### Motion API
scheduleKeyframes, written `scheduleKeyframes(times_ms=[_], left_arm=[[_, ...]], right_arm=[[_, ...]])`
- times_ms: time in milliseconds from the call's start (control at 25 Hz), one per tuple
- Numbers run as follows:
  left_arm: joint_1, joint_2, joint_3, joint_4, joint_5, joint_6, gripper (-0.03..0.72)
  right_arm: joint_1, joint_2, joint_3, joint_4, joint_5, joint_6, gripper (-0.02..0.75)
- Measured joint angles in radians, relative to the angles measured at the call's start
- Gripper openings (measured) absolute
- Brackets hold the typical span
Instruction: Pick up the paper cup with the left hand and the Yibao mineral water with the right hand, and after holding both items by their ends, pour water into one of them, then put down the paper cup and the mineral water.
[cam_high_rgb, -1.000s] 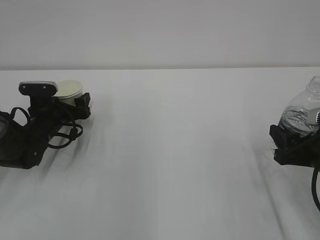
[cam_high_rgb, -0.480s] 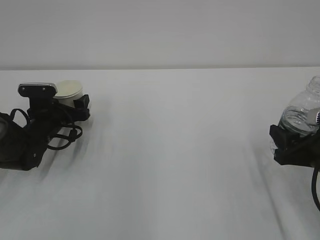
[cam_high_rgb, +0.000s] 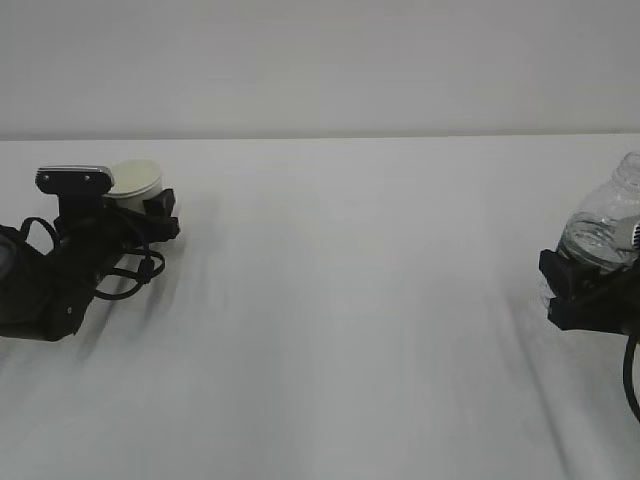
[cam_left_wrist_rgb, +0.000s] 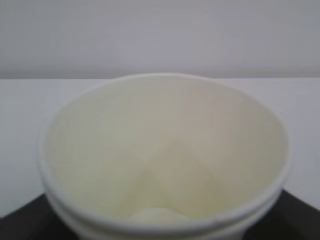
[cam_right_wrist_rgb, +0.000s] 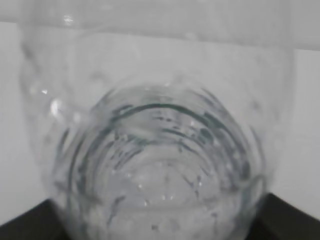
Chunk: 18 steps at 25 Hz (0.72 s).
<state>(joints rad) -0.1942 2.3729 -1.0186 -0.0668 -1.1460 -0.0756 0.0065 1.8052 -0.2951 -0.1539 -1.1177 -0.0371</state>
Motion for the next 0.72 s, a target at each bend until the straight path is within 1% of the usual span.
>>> scheduleKeyframes(times_ms=[120, 200, 480, 720], left_arm=[[0.0, 0.0, 0.0, 0.0, 0.0, 0.0, 0.514], [0.0, 0.0, 0.0, 0.007, -0.001, 0.0, 0.5], [0.0, 0.0, 0.0, 0.021, -0.001, 0.0, 0.49], [0.0, -0.006, 0.023, 0.119, -0.011, 0.0, 0.489]], right_arm=[[0.0, 0.0, 0.0, 0.0, 0.0, 0.0, 0.463], [0.0, 0.0, 0.0, 0.0, 0.0, 0.0, 0.463], [0.0, 0.0, 0.0, 0.0, 0.0, 0.0, 0.464], [0.0, 0.0, 0.0, 0.0, 0.0, 0.0, 0.463]])
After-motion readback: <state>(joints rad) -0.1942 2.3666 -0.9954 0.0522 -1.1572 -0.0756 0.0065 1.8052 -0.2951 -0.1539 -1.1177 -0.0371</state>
